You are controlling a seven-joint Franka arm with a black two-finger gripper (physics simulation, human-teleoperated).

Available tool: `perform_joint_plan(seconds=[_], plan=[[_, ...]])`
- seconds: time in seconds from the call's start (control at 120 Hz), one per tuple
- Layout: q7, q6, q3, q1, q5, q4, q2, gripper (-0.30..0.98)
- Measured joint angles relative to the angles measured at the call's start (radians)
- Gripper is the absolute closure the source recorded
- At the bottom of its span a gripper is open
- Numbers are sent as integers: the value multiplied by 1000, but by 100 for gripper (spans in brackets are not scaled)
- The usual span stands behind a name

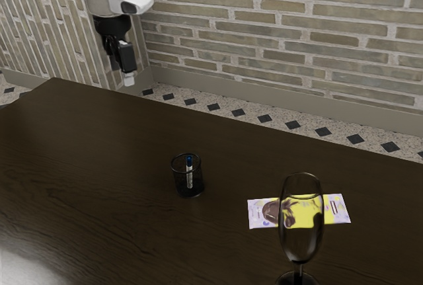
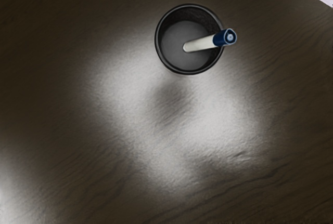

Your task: Take the marker out of the pen holder and place it to the left of the pen holder.

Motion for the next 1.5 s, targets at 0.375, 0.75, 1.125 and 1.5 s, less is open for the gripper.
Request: perform_joint_plan(seconds=[0.375, 0.75, 1.125, 1.5], plan=[[87, 0, -51, -99, -61, 44, 13, 0], [134, 208, 15, -157, -59, 99, 457, 0], [430, 397, -82, -136, 98, -51, 291, 0], [1116, 451, -101, -22, -38, -142, 327, 3]])
